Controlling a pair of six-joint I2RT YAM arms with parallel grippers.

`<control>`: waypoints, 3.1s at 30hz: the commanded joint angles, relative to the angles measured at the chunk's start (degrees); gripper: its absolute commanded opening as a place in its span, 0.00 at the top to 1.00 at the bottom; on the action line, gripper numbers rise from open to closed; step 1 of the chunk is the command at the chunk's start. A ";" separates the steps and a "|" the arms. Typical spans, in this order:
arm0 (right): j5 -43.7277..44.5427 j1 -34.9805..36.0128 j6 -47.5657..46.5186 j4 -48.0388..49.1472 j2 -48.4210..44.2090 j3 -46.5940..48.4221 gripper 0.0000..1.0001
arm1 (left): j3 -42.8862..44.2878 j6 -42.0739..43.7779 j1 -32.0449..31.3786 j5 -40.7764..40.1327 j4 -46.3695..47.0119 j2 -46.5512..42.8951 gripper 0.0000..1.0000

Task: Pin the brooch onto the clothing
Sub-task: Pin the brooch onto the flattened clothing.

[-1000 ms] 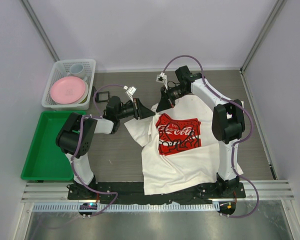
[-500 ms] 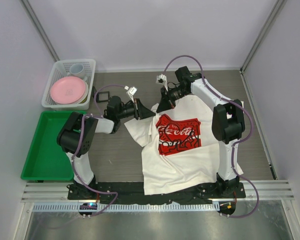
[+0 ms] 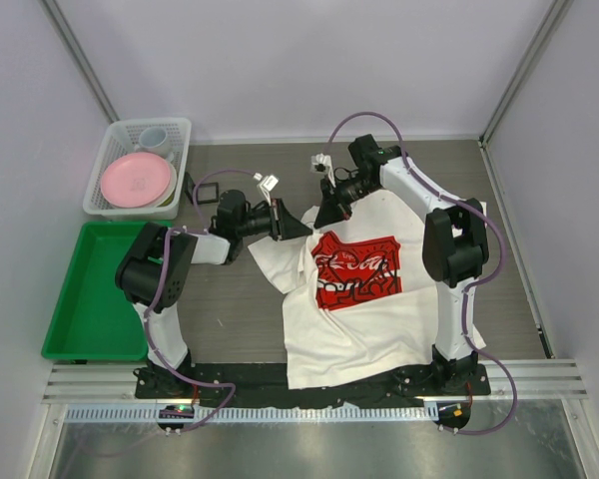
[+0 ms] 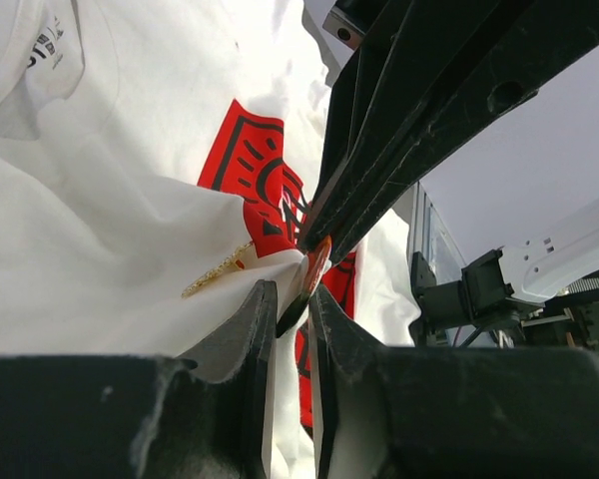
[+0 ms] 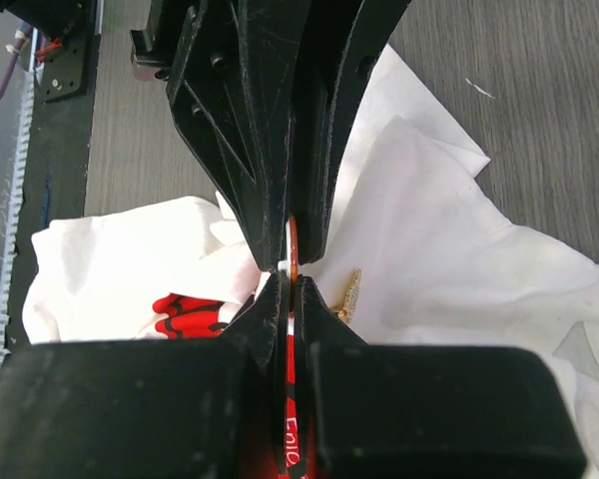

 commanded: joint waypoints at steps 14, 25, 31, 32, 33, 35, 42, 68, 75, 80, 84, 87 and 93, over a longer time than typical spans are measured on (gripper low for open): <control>-4.38 4.80 -5.66 -6.63 -5.62 1.70 0.99 | 3.98 3.70 -1.45 -5.14 -6.31 -0.58 0.82; -3.50 4.81 -5.58 -6.81 -6.76 0.29 0.99 | 1.18 0.81 -1.18 -7.25 -3.42 -1.72 0.80; -4.03 2.43 0.65 -5.84 -4.57 1.78 0.99 | -1.73 1.67 -0.57 -5.85 2.12 -3.47 0.64; -4.12 2.08 1.01 -5.40 -4.39 1.87 0.99 | -1.90 2.20 -0.57 -5.76 2.30 -3.57 0.62; -4.20 1.91 1.28 -5.23 -4.04 1.87 0.99 | -2.08 2.82 -0.48 -5.67 2.39 -3.66 0.61; -4.12 1.55 2.07 -4.96 -3.86 1.96 0.99 | -3.22 4.40 -0.39 -4.97 3.08 -4.01 0.59; -3.85 1.03 3.21 -4.52 -3.33 1.17 0.99 | -5.86 8.71 -0.04 -2.42 4.32 -4.98 0.51; -1.48 0.50 11.56 1.46 -2.72 -0.41 0.99 | -3.84 7.84 -1.98 -1.54 7.31 -5.50 0.43; -1.30 0.50 12.27 2.51 -2.98 -0.94 0.99 | -3.66 4.76 -2.06 -3.30 7.13 -5.33 0.44; -1.30 0.50 12.44 3.04 -3.33 -1.38 0.99 | -3.31 4.05 -1.54 -4.35 6.34 -5.07 0.54; -1.65 0.41 12.18 3.21 -3.86 -1.90 0.99 | -2.96 3.17 -1.36 -4.79 6.08 -4.54 0.71; -2.27 0.50 11.74 3.39 -4.21 -2.26 0.99 | -2.70 3.00 -1.36 -4.27 6.34 -4.01 0.75; -2.80 0.50 10.86 3.74 -5.00 -2.78 0.99 | -2.61 2.21 -1.27 -4.88 5.73 -3.57 0.76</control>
